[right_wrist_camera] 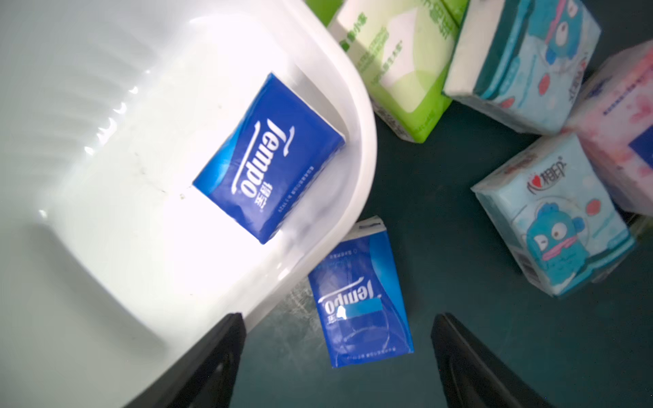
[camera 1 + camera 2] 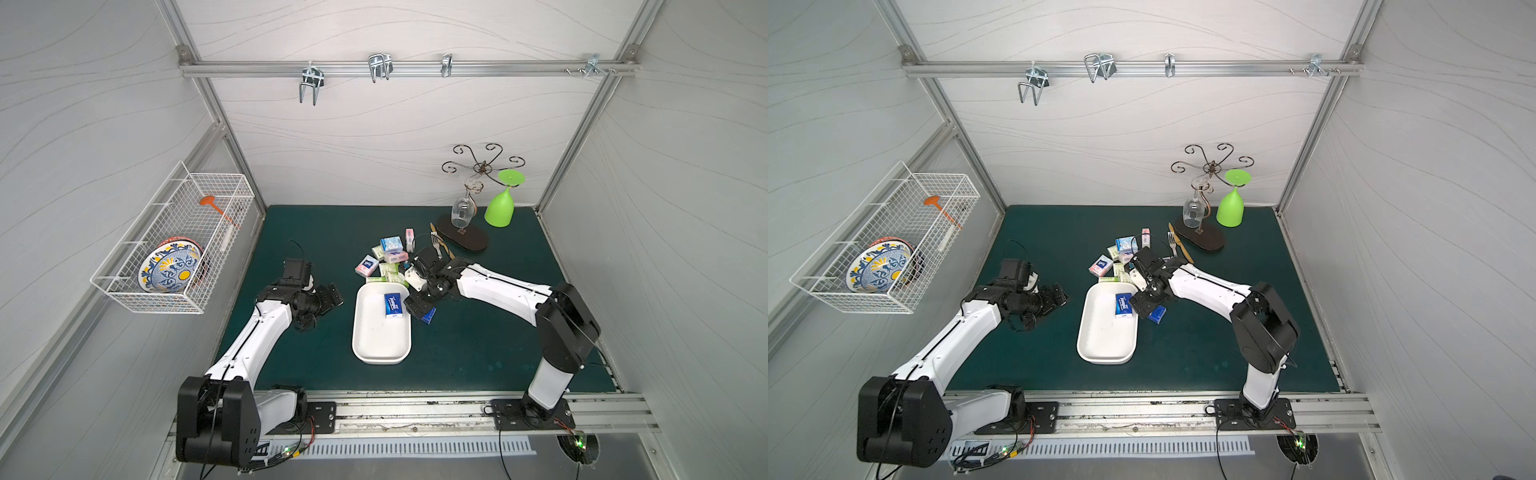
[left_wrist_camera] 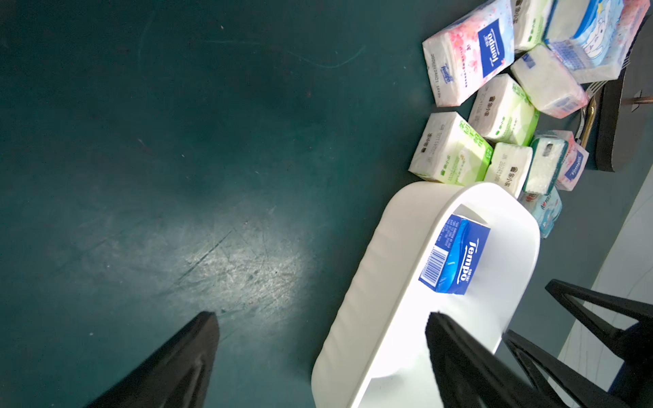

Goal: Put the pocket tissues into the storage box
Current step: Adjust the storage box at the center of the board, then pick up the pocket tissues from the center of the board.

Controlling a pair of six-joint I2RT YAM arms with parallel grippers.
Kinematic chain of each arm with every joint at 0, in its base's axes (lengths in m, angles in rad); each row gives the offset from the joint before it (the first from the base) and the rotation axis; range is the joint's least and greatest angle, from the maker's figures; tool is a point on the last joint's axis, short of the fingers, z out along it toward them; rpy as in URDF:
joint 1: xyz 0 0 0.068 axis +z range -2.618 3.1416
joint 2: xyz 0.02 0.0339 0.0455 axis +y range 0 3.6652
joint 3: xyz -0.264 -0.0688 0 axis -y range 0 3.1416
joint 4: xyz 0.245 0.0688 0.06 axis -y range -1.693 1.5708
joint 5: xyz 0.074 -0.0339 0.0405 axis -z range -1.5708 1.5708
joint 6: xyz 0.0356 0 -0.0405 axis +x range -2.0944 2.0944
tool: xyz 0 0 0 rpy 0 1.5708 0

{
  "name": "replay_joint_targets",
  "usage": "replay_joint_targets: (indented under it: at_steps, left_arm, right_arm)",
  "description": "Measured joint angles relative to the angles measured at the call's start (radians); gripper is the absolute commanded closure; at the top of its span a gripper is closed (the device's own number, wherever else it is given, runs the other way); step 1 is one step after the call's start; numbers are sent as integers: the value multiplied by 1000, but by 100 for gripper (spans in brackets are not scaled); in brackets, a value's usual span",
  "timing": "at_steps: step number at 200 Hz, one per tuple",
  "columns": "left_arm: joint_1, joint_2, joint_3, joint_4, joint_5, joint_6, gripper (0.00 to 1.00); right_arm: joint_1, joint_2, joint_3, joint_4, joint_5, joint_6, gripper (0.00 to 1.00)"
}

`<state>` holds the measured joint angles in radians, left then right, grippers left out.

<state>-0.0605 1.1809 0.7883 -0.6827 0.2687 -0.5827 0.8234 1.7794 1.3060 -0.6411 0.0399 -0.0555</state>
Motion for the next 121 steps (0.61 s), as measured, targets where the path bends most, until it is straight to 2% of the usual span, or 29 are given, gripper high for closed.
replay_joint_targets:
  at_steps: [58, 121]
  left_arm:
    - [0, -10, 0, -19, -17, 5, 4]
    - [0, -6, 0, -17, -22, 5, 4]
  right_arm:
    - [2, 43, -2, 2, 45, -65, 11]
    - [-5, -78, -20, -5, -52, -14, 11]
